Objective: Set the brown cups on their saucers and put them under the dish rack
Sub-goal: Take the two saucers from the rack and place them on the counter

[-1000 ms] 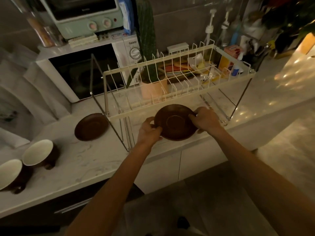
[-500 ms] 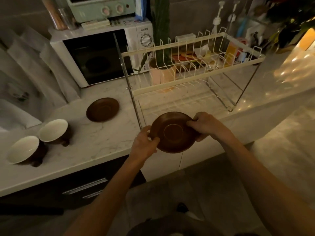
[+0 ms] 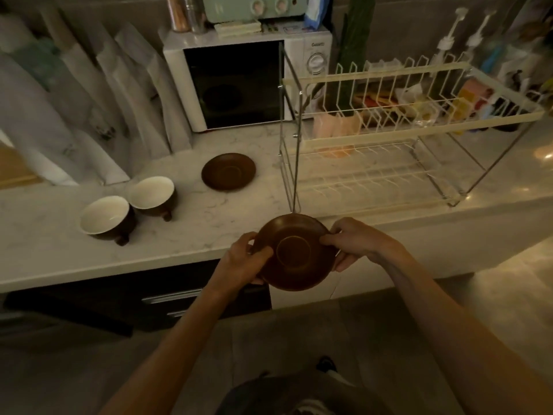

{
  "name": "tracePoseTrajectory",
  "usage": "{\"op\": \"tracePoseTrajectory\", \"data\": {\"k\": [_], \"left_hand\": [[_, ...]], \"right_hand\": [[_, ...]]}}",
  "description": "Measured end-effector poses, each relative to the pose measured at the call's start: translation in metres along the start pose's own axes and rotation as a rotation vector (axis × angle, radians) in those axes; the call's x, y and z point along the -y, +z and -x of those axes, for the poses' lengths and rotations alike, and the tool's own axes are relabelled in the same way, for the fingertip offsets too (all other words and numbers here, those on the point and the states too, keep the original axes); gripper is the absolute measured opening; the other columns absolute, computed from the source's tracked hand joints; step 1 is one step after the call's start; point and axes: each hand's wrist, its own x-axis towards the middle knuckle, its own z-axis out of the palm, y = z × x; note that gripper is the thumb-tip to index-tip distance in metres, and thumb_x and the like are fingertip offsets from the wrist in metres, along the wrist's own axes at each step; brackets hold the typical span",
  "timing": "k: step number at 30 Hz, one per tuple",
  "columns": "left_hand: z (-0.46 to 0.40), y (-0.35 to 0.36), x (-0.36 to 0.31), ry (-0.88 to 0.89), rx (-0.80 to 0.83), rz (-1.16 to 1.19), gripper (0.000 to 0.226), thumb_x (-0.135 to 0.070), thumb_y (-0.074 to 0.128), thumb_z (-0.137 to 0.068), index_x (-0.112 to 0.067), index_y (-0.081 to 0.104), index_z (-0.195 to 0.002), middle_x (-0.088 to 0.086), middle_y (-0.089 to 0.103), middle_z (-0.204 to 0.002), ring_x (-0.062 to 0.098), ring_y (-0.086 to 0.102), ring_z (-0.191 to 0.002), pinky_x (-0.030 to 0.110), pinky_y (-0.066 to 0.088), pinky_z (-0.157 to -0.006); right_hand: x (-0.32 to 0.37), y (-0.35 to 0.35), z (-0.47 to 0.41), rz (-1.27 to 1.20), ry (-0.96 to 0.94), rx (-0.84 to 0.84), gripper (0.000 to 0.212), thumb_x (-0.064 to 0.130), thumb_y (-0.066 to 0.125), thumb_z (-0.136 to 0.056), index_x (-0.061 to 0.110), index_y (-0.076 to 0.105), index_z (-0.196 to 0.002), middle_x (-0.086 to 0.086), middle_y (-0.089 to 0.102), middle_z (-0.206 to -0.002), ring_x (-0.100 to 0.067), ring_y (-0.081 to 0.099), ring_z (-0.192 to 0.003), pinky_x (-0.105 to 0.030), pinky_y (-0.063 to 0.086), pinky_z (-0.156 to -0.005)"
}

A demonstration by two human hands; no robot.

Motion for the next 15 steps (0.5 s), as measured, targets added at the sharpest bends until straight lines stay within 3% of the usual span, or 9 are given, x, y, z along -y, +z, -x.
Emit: {"op": "tracePoseTrajectory", "data": {"k": [5,10,15], "left_hand": [[0.001,-0.033,0.016,-0.076,-0.077,0.044,0.040,-0.029,0.058,-0.093,-0.026,0.045,-0.130,-0.009,0.056,-0.093,0.012,0.066,-0.079,0.025,0.057,-0.053],[-0.013,-0.068,0.025,-0.138,-0.106,0.095,0.043,-0.028,0.057,-0.093,-0.026,0.044,-0.134,0.002,0.062,-0.107,0.020,0.066,-0.092,0.039,0.062,-0.070],[-0.034,-0.087,0.028,-0.163,-0.121,0.128,0.051,-0.029,0.057,-0.092,-0.024,0.040,-0.140,0.010,0.061,-0.122,0.022,0.064,-0.101,0.034,0.060,-0.065]], "right_hand": [[0.012,0.039,-0.018,-0.081,-0.034,0.008,0.012,0.020,0.057,-0.097,0.014,0.058,-0.087,-0.008,0.072,-0.079,-0.019,0.075,-0.063,-0.028,0.061,-0.057],[0.028,0.073,-0.041,-0.145,-0.033,-0.035,0.012,0.021,0.055,-0.098,0.012,0.060,-0.091,-0.011,0.071,-0.085,-0.023,0.075,-0.067,-0.035,0.063,-0.062],[0.046,0.096,-0.058,-0.152,-0.042,-0.118,0.021,0.016,0.047,-0.100,0.018,0.052,-0.080,-0.004,0.064,-0.078,-0.020,0.069,-0.065,-0.034,0.060,-0.058]]}}
